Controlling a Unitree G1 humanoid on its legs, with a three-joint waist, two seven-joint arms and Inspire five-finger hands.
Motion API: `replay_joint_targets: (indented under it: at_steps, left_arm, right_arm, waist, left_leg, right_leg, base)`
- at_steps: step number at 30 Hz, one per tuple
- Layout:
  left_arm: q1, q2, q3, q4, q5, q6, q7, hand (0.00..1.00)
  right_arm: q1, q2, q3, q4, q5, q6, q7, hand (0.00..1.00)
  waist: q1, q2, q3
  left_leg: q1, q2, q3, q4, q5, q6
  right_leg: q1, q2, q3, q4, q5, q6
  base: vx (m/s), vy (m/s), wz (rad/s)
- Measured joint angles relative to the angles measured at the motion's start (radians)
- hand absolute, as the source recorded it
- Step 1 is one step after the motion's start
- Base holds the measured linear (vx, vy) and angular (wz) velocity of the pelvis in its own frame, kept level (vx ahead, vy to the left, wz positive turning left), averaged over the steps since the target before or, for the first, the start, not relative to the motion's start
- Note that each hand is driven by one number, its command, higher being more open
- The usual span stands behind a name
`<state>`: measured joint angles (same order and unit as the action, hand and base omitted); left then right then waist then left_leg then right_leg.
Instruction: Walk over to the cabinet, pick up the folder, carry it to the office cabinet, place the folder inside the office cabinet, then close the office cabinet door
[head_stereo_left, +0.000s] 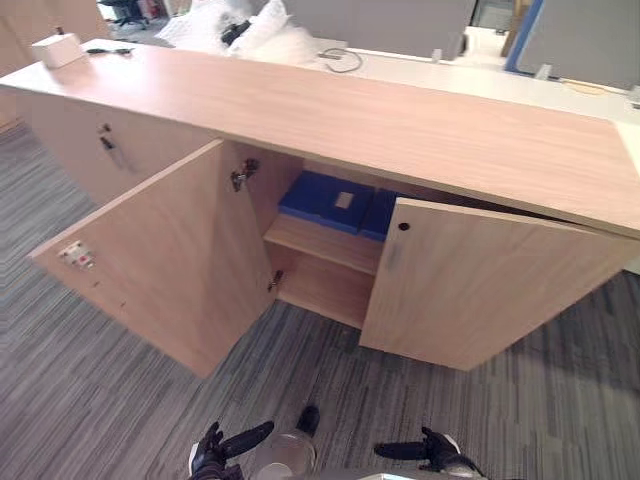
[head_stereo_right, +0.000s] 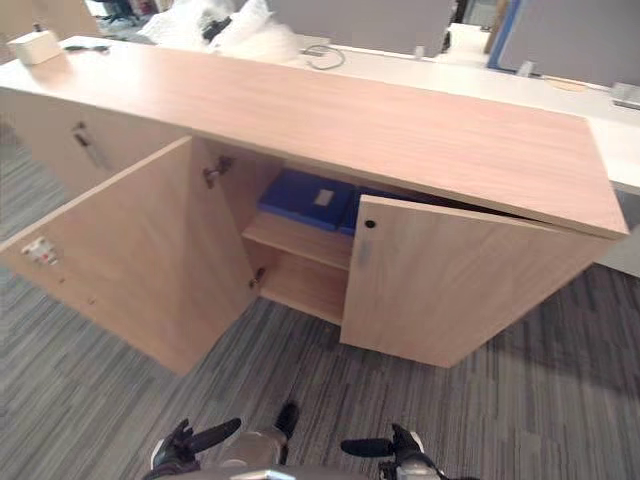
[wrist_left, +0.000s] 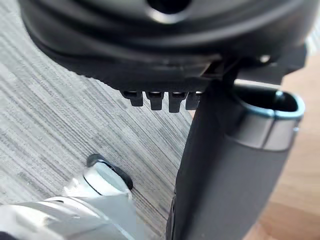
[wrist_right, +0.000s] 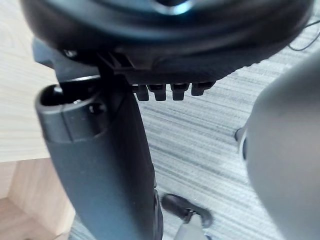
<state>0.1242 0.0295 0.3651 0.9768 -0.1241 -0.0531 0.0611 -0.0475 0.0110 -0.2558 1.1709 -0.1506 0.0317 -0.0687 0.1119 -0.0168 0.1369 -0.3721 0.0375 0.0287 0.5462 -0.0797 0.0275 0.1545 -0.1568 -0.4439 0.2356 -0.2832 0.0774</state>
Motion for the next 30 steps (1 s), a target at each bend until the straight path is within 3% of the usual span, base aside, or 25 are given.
replay_joint_targets:
  at_steps: [2, 3, 4, 6, 8, 11, 12, 21, 28, 30]
  left_arm:
    - [0.018, 0.001, 0.003, 0.033, -0.020, -0.004, 0.002, 1.00]
    - [0.017, 0.001, -0.004, 0.054, -0.024, -0.003, 0.002, 1.00]
    - [0.006, 0.011, -0.015, 0.074, -0.024, -0.001, -0.003, 1.00]
    - [-0.009, 0.042, -0.049, 0.111, -0.042, 0.003, -0.015, 1.00]
    - [0.015, 0.038, -0.059, 0.128, -0.060, 0.010, -0.022, 1.00]
    - [0.055, 0.039, -0.074, 0.152, -0.116, 0.028, -0.062, 1.00]
    - [0.065, 0.039, -0.074, 0.153, -0.144, 0.035, -0.074, 1.00]
    - [0.065, 0.047, -0.058, 0.153, -0.307, 0.039, -0.092, 1.00]
    - [0.029, 0.029, 0.081, -0.042, -0.224, 0.044, -0.044, 1.00]
    - [-0.020, 0.087, 0.152, -0.111, -0.151, 0.046, -0.035, 1.00]
  right_arm:
    - [0.001, 0.004, -0.066, -0.003, 0.036, -0.001, 0.001, 1.00]
    - [0.000, -0.003, -0.096, -0.003, 0.048, -0.003, 0.001, 1.00]
    - [-0.005, -0.009, -0.116, 0.000, 0.057, -0.004, 0.001, 1.00]
    - [-0.009, -0.007, -0.177, 0.025, 0.082, 0.003, 0.005, 1.00]
    - [-0.008, -0.010, -0.196, 0.024, 0.087, 0.001, 0.012, 1.00]
    - [0.005, -0.018, -0.199, 0.021, 0.114, -0.002, 0.026, 1.00]
    - [0.005, -0.017, -0.202, 0.024, 0.114, -0.001, 0.029, 1.00]
    - [-0.003, -0.018, -0.231, 0.062, 0.114, 0.007, 0.042, 1.00]
    - [0.021, -0.031, -0.235, 0.059, 0.112, 0.007, 0.041, 1.00]
    - [0.033, -0.037, -0.247, 0.059, 0.112, 0.012, 0.041, 1.00]
  waist:
    - [-0.010, 0.010, -0.003]
    - [-0.010, 0.037, -0.007]
    - [-0.013, 0.037, -0.001]
    - [-0.014, 0.008, 0.012]
    - [-0.014, 0.023, 0.007]
    - [-0.036, 0.042, -0.033]
    - [-0.036, 0.043, -0.048]
    - [-0.046, 0.026, -0.044]
    - [-0.066, 0.021, -0.040]
    - [-0.065, 0.025, -0.031]
  left_leg:
    - [0.047, 0.072, 0.188, 0.106, -0.111, 0.012]
    - [0.055, 0.067, 0.216, 0.062, -0.143, 0.028]
    - [0.065, 0.044, 0.209, 0.023, -0.155, 0.043]
    - [0.128, -0.076, 0.158, -0.171, -0.057, 0.066]
    - [0.206, -0.120, 0.138, -0.308, 0.007, 0.076]
    - [0.339, -0.181, 0.065, -0.576, 0.126, 0.072]
    - [0.366, -0.186, 0.049, -0.641, 0.155, 0.068]
    - [0.399, -0.188, 0.043, -0.642, 0.153, 0.063]
    - [0.407, -0.172, 0.076, -0.642, 0.138, 0.041]
    - [0.425, -0.163, 0.096, -0.642, 0.124, 0.029]
  right_leg:
    - [0.037, -0.020, -0.068, 0.001, -0.003, 0.011]
    - [0.040, -0.011, -0.090, 0.022, -0.010, 0.022]
    - [0.030, -0.018, -0.099, 0.037, -0.016, 0.026]
    - [0.026, -0.046, -0.071, -0.014, -0.027, 0.013]
    - [0.026, -0.038, -0.072, -0.050, -0.016, 0.001]
    - [0.014, -0.032, -0.075, -0.081, 0.049, -0.015]
    - [0.012, -0.027, -0.078, -0.091, 0.062, -0.002]
    - [0.074, -0.009, -0.080, -0.156, 0.082, 0.015]
    - [0.083, 0.007, -0.054, -0.187, 0.083, 0.011]
    - [0.094, 0.012, -0.033, -0.194, 0.083, 0.009]
  base:
    - [0.24, 0.134, 0.79]
    - [0.22, 0.173, 0.95]
    - [0.11, 0.110, 1.06]
    - [0.09, 0.091, 1.19]
    - [0.02, 0.033, 0.63]
    - [0.00, 0.020, 0.66]
    - [0.04, 0.004, 0.50]
    - [0.01, -0.017, 0.03]
    - [0.01, -0.036, -0.14]
    - [0.02, -0.040, -0.30]
